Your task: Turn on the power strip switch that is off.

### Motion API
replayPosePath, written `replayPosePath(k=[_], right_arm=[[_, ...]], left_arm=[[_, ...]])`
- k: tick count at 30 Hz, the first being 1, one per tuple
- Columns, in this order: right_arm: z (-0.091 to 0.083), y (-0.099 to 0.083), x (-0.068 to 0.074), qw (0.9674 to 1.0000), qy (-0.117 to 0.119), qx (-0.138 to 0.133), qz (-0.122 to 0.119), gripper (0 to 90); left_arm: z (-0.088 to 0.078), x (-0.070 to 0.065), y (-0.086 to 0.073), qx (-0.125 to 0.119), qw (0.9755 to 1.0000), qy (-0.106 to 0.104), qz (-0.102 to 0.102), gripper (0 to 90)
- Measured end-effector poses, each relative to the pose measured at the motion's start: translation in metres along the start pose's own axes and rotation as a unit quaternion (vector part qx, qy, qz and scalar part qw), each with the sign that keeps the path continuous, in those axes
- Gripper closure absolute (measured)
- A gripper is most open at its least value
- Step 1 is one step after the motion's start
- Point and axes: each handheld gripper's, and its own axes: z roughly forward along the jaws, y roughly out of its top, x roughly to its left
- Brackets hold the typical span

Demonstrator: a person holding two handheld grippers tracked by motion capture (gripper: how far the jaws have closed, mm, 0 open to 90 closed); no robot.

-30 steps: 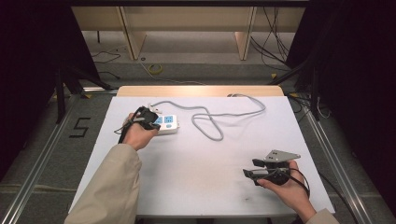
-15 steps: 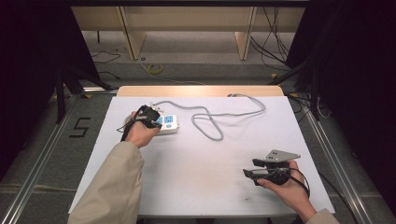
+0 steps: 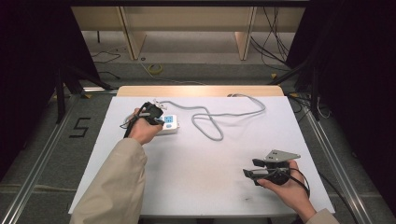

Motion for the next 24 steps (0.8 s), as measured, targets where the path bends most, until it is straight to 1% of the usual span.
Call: replayPosePath(k=[5,9,11,14,17,24], right_arm=[[0.0000,0.0000,-0.0002,1.0000,0.000,0.000,0.000,40.8],[0.0001,0.0001,-0.0002,1.0000,0.000,0.000,0.000,40.8],[0.0001,0.0001,-0.0002,1.0000,0.000,0.000,0.000,40.8],[0.0001,0.0000,-0.0002,1.0000,0.000,0.000,-0.001,40.8],[0.0000,0.0001,-0.0002,1.0000,0.000,0.000,-0.001,40.8],[0.0001,0.0001,-0.0003,1.0000,0.000,0.000,-0.001,40.8]], left_arm=[[0.0034,0.0009,0.0003,0.004,1.0000,0.000,-0.002,89.8],[0.0035,0.0021,0.0025,0.008,1.0000,0.002,0.003,89.8],[0.0036,0.0022,0.0041,0.005,1.0000,0.002,0.002,89.8],[0.0031,0.0025,0.0063,0.009,0.9999,0.002,0.005,89.8],[0.0035,0.0024,0.0077,0.008,0.9999,0.003,0.007,89.8],[0.0047,0.0031,0.0096,0.010,0.9999,0.003,0.006,89.8]])
